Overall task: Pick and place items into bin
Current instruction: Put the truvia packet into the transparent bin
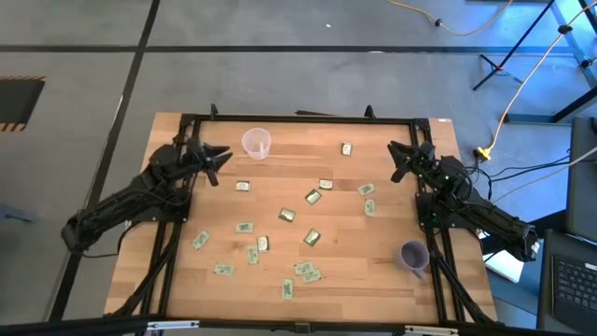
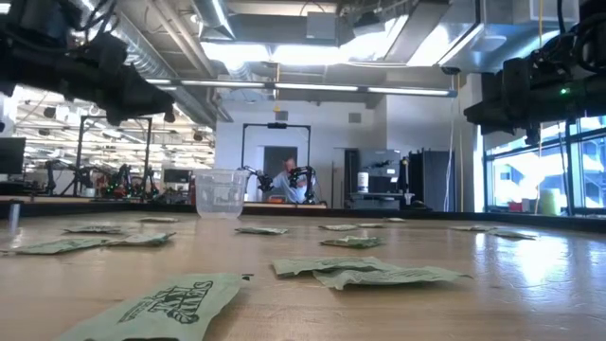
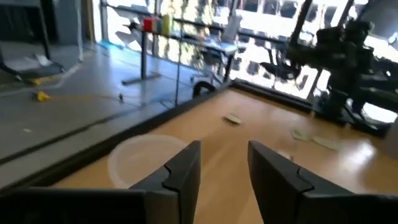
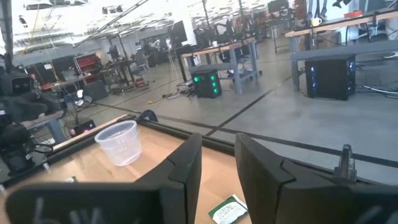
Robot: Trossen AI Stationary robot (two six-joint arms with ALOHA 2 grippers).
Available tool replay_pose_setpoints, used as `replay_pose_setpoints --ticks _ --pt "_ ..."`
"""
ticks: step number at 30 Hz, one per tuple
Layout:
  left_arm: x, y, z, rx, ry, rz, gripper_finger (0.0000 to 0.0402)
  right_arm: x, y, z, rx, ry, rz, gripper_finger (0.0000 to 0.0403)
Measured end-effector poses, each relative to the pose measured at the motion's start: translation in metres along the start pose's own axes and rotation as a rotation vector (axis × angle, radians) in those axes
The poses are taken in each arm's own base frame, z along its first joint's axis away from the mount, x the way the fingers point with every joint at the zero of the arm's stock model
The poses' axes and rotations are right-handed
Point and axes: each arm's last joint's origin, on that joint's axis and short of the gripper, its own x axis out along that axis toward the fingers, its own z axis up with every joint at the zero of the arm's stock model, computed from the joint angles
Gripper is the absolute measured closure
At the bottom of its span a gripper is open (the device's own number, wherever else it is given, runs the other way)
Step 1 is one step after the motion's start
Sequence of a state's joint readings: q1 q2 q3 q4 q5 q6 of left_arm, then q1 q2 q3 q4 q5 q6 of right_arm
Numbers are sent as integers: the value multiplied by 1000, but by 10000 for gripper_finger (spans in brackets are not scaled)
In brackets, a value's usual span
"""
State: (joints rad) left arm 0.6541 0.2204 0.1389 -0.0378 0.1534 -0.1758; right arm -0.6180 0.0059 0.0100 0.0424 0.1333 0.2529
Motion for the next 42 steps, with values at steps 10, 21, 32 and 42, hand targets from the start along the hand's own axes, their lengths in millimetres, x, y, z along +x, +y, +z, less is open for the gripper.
replay_pose_setpoints --ticks 10,21,32,42 --pt "33 -20 11 238 595 -80 292 0 0 0 0 0 0 301" --pt "76 -31 -24 398 852 -177 302 0 0 0 0 0 0 301" --pt "95 -31 -49 459 944 -151 314 0 0 0 0 0 0 301" --pt "103 -30 -63 455 1000 -156 338 0 0 0 -1 1 0 301"
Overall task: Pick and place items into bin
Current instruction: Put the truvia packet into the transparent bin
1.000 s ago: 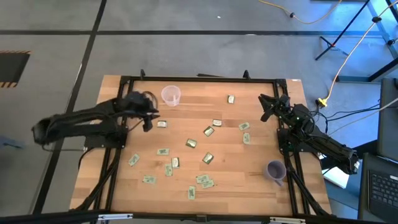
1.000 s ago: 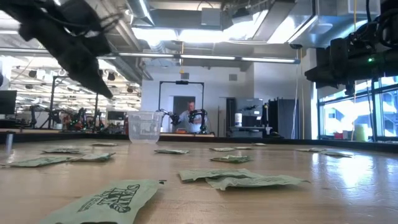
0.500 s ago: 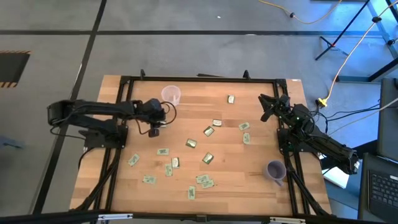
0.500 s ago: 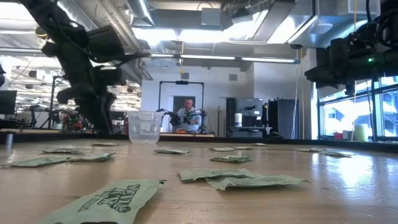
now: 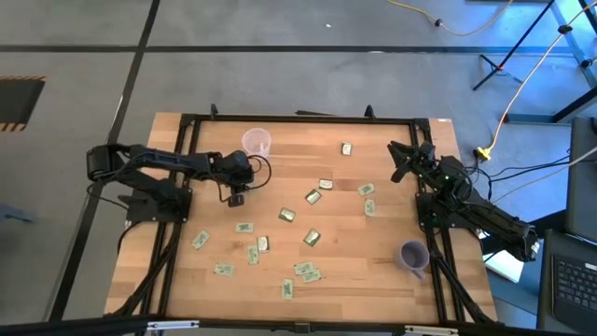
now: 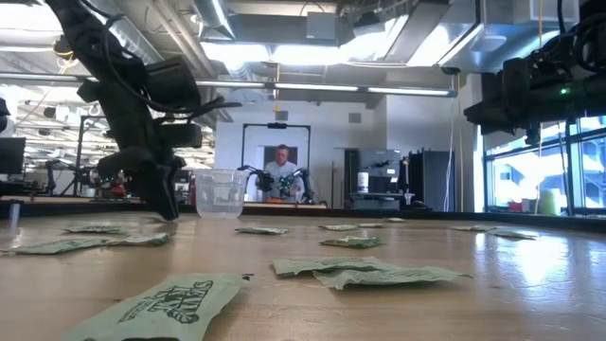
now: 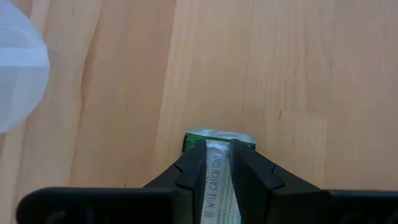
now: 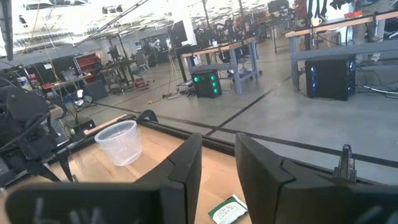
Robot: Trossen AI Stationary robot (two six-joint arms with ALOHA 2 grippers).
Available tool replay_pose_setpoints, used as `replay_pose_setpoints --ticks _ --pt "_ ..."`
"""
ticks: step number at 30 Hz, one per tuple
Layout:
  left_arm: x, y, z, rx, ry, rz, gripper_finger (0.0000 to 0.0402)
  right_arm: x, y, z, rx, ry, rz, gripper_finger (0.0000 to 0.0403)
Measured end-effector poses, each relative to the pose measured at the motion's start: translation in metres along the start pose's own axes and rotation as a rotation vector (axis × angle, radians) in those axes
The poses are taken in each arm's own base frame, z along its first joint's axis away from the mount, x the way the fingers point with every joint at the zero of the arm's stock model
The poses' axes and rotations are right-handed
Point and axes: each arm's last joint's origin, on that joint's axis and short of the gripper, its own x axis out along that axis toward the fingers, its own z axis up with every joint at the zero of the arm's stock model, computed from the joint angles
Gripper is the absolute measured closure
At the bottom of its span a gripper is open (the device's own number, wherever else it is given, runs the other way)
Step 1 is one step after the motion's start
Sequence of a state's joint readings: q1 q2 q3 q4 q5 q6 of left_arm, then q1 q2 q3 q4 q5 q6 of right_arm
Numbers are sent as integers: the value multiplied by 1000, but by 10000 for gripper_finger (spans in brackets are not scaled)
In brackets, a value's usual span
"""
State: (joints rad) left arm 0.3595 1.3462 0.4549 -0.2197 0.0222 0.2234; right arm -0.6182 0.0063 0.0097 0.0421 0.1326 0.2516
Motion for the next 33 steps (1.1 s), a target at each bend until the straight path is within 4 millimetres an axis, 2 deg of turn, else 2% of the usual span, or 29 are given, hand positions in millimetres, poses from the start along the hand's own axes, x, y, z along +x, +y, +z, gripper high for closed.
replay_pose_setpoints --ticks 21,26,33 --pt "0 -1 -1 -3 3 -5 399 0 0 0 -2 0 0 301" --pt "-12 0 2 -74 -66 -9 399 0 0 0 -2 0 0 301" --pt "-49 5 31 -147 -280 -8 399 0 0 0 -1 0 0 301"
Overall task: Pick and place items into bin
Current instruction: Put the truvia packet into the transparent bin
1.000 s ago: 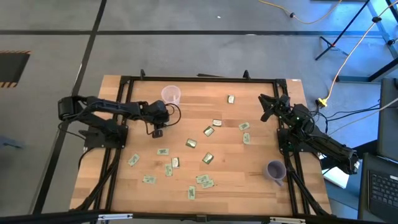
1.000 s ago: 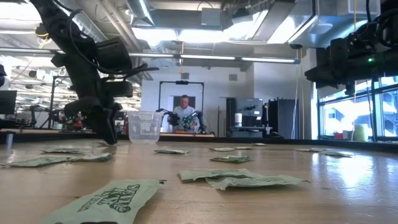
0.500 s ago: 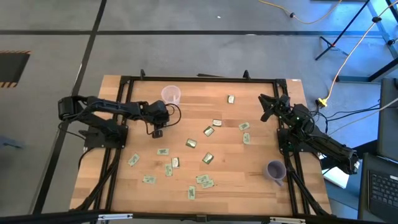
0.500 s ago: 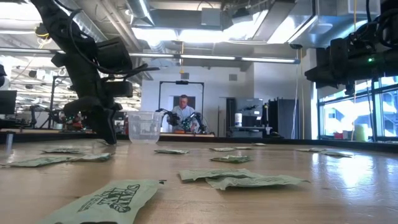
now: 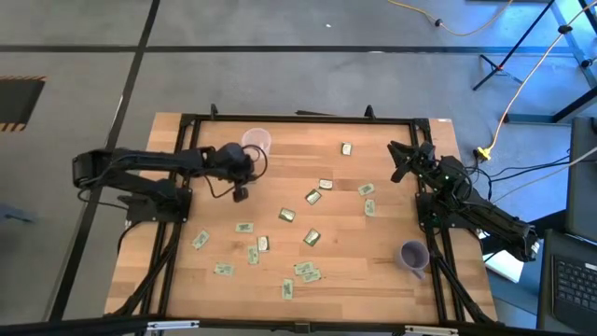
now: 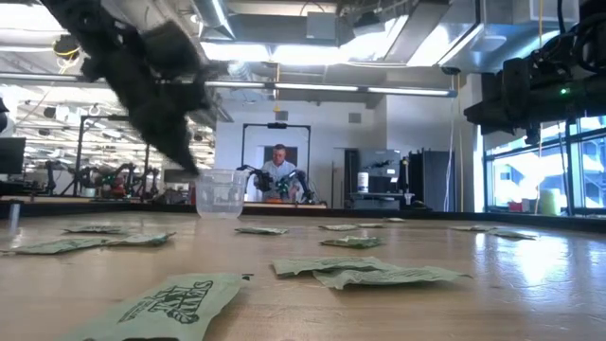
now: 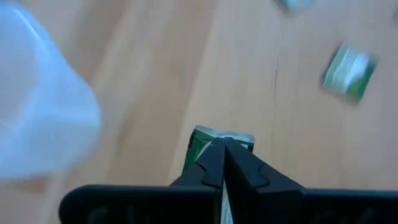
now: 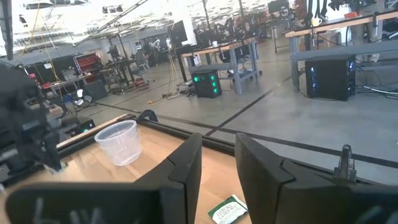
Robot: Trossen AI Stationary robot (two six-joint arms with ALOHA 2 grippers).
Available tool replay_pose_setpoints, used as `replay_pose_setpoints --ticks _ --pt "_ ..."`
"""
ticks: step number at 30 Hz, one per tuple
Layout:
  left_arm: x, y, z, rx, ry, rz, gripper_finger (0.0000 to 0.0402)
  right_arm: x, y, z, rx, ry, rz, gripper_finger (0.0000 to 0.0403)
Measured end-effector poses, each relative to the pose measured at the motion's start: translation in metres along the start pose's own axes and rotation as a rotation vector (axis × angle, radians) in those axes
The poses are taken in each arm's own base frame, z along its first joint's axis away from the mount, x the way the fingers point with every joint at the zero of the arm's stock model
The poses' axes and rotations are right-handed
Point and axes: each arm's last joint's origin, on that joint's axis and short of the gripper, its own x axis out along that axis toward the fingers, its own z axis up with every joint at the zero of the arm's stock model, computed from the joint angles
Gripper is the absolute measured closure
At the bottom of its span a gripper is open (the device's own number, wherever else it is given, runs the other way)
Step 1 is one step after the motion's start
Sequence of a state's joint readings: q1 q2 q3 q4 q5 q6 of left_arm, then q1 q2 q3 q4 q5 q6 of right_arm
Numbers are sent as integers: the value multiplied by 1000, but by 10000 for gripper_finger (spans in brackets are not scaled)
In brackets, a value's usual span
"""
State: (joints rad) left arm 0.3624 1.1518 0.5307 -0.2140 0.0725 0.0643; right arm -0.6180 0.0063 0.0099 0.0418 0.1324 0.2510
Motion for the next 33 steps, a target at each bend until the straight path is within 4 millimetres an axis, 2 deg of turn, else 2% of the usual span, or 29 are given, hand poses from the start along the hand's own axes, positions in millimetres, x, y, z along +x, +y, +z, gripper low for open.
replay_pose_setpoints --ticks 3,6,9,13,18,25,33 --pt "-12 6 20 -11 -94 79 400 0 0 0 -1 0 0 301" --pt "-19 19 38 -63 -182 190 399 0 0 0 -18 -2 -4 301" --pt "-21 34 48 -98 -238 217 400 0 0 0 -25 -2 -7 301" --pt "-13 54 46 -126 -201 266 400 0 0 0 -22 -2 -7 301" --pt "8 70 35 -164 -99 291 400 0 0 0 -24 -3 -7 301" --pt "28 77 28 -170 -44 290 398 0 0 0 -25 -3 -8 301" --pt "31 79 31 -159 -80 310 390 0 0 0 -27 -3 -8 301"
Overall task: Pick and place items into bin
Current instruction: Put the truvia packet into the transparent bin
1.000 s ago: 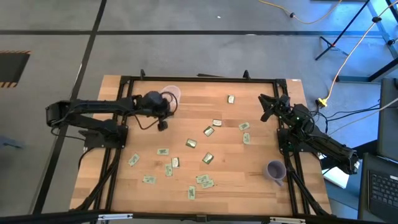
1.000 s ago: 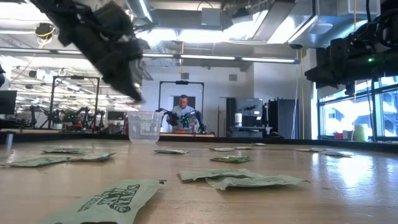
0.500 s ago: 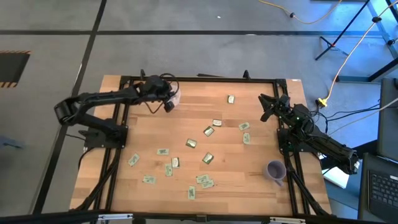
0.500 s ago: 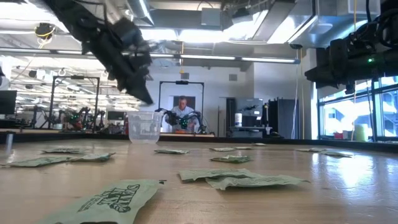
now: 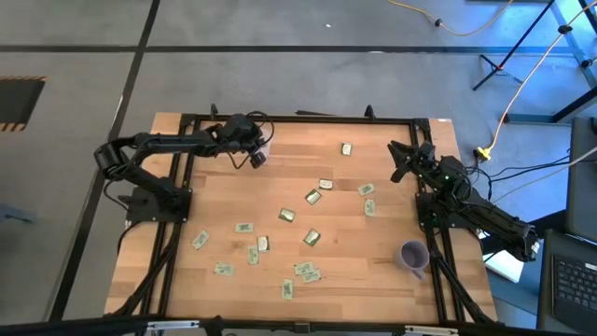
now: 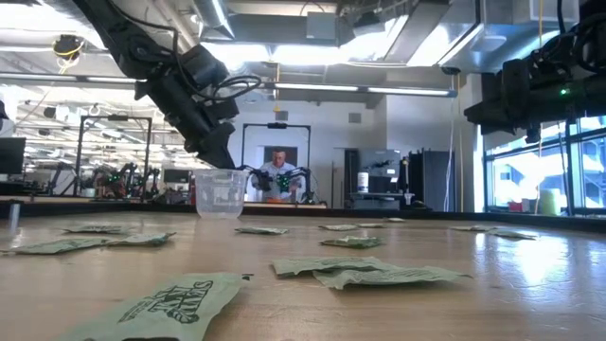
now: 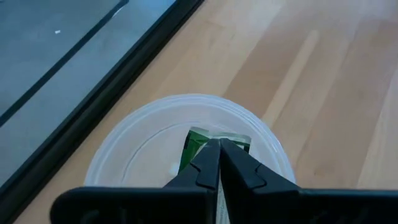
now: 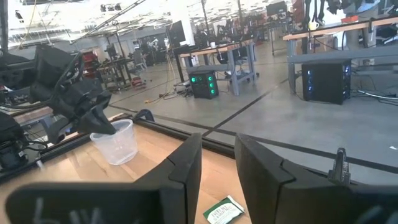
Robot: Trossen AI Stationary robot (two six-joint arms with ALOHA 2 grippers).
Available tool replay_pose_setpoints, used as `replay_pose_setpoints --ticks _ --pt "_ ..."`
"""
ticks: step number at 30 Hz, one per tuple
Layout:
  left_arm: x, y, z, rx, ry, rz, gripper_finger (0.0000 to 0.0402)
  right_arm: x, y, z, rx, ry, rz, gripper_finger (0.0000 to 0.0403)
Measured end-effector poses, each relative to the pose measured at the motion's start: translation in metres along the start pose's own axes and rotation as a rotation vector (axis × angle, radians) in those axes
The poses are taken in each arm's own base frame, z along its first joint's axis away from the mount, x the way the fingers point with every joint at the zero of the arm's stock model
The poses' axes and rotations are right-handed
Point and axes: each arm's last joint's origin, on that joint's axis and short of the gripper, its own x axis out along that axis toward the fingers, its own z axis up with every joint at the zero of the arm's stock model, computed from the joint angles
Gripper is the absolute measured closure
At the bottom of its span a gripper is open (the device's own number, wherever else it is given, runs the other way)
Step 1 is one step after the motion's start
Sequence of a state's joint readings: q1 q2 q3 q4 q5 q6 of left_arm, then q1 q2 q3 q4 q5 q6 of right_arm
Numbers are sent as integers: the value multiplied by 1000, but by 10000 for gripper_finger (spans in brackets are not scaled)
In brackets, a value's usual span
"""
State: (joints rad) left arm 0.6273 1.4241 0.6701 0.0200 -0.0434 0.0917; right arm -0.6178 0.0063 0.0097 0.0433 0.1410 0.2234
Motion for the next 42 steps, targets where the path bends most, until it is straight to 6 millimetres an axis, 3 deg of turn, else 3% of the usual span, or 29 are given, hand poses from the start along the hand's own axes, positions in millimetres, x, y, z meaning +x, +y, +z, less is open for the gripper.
replay_pose_setpoints --ticks 6,10,17,24,28,33,37,42 --pt "0 2 0 -3 2 32 368 0 0 0 21 0 0 301" --pt "-13 4 7 -36 -49 48 364 0 2 3 86 -13 42 301" --pt "-73 1 31 -101 -302 -42 370 1 9 21 -6 11 136 301" --pt "-127 -3 38 -123 -495 -80 370 17 17 44 -29 98 121 301" --pt "-143 -7 38 -139 -552 -113 368 35 24 56 -52 228 107 301" --pt "-149 -11 38 -160 -569 -146 370 69 32 65 -14 475 43 301" --pt "-147 -14 38 -156 -559 -156 368 104 36 59 -21 673 -12 301" --pt "-143 -17 38 -150 -545 -167 370 153 40 48 -28 793 -52 301"
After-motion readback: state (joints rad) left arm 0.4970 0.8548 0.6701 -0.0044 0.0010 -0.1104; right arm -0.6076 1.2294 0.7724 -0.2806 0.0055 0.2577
